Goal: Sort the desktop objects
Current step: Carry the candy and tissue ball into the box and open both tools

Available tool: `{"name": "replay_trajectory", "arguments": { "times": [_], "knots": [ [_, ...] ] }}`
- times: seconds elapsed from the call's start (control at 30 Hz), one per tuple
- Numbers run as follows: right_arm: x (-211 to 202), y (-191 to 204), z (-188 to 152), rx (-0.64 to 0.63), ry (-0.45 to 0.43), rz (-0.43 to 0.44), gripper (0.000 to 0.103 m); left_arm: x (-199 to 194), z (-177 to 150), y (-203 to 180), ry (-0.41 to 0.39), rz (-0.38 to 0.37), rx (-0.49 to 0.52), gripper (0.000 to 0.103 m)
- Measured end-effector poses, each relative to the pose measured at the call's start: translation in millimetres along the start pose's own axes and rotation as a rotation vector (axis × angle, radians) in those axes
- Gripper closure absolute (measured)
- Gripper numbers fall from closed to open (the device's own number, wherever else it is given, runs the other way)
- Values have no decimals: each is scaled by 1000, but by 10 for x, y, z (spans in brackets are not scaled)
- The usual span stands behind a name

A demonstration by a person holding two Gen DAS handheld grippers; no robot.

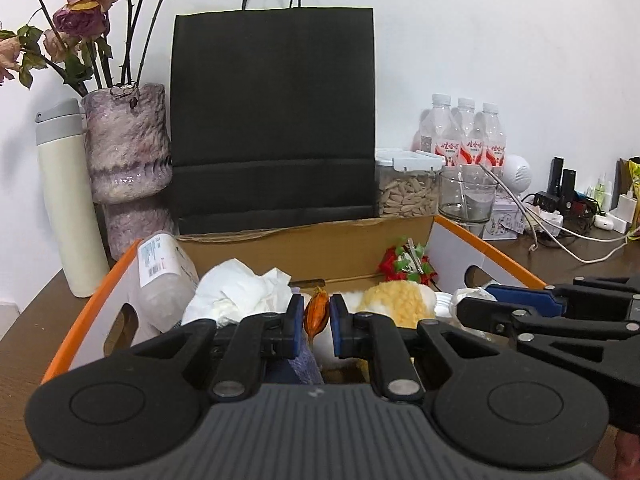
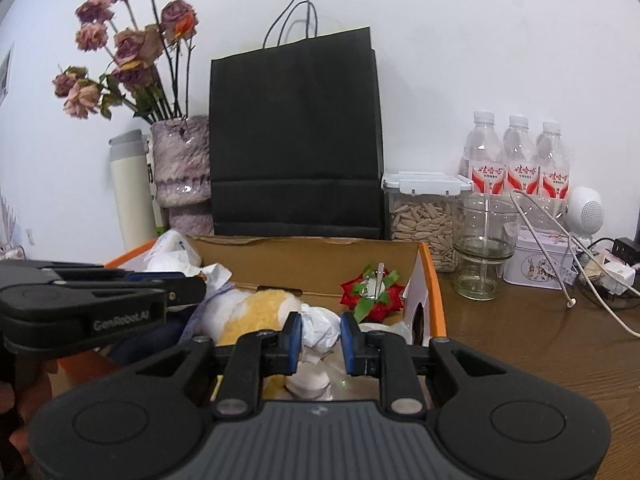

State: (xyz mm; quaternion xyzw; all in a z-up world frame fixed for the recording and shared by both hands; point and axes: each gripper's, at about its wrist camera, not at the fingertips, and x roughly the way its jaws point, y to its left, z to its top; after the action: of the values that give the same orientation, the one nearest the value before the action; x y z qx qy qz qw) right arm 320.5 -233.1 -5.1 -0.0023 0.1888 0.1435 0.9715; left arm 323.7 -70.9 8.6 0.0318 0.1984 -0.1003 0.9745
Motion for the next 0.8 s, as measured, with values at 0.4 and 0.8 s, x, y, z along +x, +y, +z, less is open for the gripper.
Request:
{"name": "replay_trajectory", "arguments": {
  "times": [0.4,0.8],
  "knots": [
    [-54,-19,-29,26,-31,-20,53,-95,-20,-9,-70,36,-2,29],
    [-86,-123,-12,91,-65,-13,14,-145,-16,158,-106,77,-77,0]
  ]
}}
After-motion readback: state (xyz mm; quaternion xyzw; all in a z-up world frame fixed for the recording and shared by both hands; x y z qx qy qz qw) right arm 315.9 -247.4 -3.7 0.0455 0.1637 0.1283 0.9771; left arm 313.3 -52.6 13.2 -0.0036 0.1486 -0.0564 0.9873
